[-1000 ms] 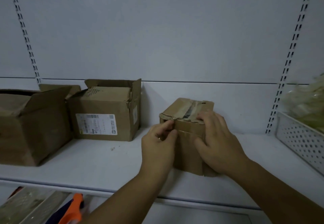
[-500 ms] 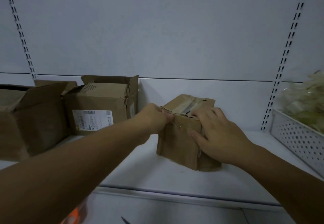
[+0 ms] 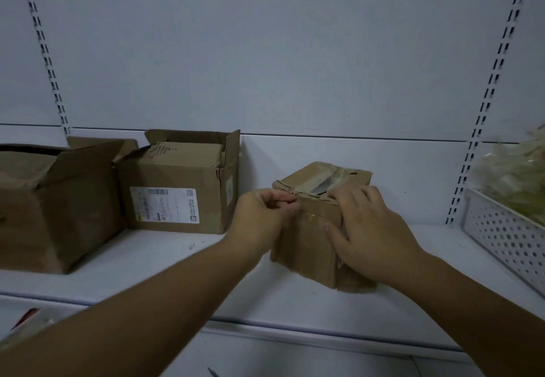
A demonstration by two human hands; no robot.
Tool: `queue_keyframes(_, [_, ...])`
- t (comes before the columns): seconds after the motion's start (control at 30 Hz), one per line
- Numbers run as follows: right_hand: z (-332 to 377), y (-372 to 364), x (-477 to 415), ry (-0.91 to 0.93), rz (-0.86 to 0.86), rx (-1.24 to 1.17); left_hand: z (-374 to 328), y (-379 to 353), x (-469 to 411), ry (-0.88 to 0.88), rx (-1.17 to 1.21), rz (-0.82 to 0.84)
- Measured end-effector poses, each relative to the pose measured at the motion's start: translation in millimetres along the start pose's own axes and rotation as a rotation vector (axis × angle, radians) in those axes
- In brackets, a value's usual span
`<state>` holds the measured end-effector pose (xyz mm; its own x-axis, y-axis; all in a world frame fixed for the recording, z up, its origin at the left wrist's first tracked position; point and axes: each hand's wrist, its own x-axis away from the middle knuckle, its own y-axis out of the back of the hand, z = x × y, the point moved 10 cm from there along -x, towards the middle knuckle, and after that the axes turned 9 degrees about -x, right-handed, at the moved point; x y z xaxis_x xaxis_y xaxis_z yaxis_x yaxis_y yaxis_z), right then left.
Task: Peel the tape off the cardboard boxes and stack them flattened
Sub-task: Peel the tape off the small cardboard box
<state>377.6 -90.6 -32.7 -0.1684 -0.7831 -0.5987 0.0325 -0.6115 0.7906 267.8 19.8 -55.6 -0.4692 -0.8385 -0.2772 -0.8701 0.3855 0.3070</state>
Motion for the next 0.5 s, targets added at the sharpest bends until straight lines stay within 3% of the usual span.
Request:
queue_keyframes(0.1, [1, -1, -1, -0.008, 0.003, 0.012, -1, -4, -4, 0.018, -0.003, -0.055])
queue_keyframes(0.33, [3, -1, -4, -0.006, 0.032, 0.073, -12, -12, -22, 0.108, -0.233, 0.179])
queue_keyframes(0.5, [4, -4, -8, -0.02, 0.077, 0.124, -14, -10, -29, 0.13, -0.264, 0.187])
